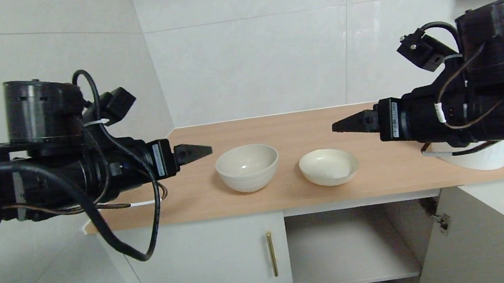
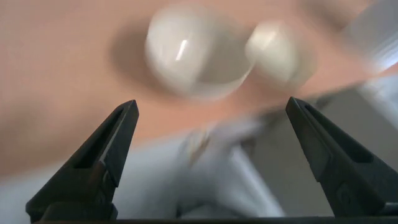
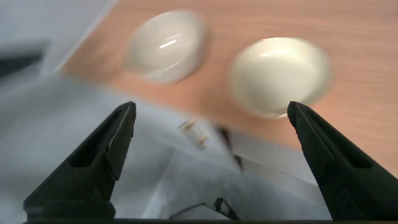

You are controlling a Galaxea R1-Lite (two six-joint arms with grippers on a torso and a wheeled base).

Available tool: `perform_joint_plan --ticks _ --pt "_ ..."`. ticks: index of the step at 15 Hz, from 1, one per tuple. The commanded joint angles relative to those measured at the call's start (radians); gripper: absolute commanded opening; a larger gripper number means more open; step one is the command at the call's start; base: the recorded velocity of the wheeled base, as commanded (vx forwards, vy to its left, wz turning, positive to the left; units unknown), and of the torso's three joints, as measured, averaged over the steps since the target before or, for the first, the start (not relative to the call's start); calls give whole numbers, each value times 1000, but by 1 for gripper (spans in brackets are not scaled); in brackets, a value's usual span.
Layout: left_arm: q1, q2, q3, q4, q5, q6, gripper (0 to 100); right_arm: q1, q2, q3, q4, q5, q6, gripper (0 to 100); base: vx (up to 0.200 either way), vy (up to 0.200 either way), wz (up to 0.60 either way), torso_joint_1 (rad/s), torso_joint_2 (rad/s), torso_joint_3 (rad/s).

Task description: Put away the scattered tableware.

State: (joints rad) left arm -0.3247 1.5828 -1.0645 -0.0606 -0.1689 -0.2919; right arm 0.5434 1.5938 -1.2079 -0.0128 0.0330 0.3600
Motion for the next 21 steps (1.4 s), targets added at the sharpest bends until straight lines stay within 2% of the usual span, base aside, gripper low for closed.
perform_joint_plan --ticks 1,2,3,4,5,7,9,10,16,17,21 --pt "-24 111 -129 143 48 -16 100 -63 173 -139 74 -65 54 100 0 0 0 0 0 0" --pt "-28 141 -166 166 86 -67 100 -65 196 -160 89 -93 60 100 0 0 0 0 0 0" --pt "-34 180 -203 166 128 -142 100 -65 215 -173 91 -114 62 100 0 0 0 0 0 0" --pt "-34 180 -203 166 128 -142 100 -65 215 -173 91 -114 62 100 0 0 0 0 0 0" --pt "-54 266 -261 165 204 -242 100 -66 245 -180 88 -162 63 100 0 0 0 0 0 0" --pt "-68 326 -279 162 243 -251 100 -74 268 -182 83 -173 65 100 0 0 0 0 0 0" --pt "-68 388 -310 140 295 -291 100 -80 281 -190 82 -173 65 100 0 0 0 0 0 0" --pt "-68 434 -333 114 312 -325 100 -85 284 -188 82 -173 63 100 0 0 0 0 0 0" --pt "-65 460 -338 111 310 -326 100 -85 281 -187 82 -173 65 100 0 0 0 0 0 0" --pt "-65 462 -338 111 310 -326 0 -85 279 -187 82 -173 65 100 0 0 0 0 0 0" --pt "-65 464 -338 111 309 -326 0 -85 276 -185 82 -173 65 100 0 0 0 0 0 0"
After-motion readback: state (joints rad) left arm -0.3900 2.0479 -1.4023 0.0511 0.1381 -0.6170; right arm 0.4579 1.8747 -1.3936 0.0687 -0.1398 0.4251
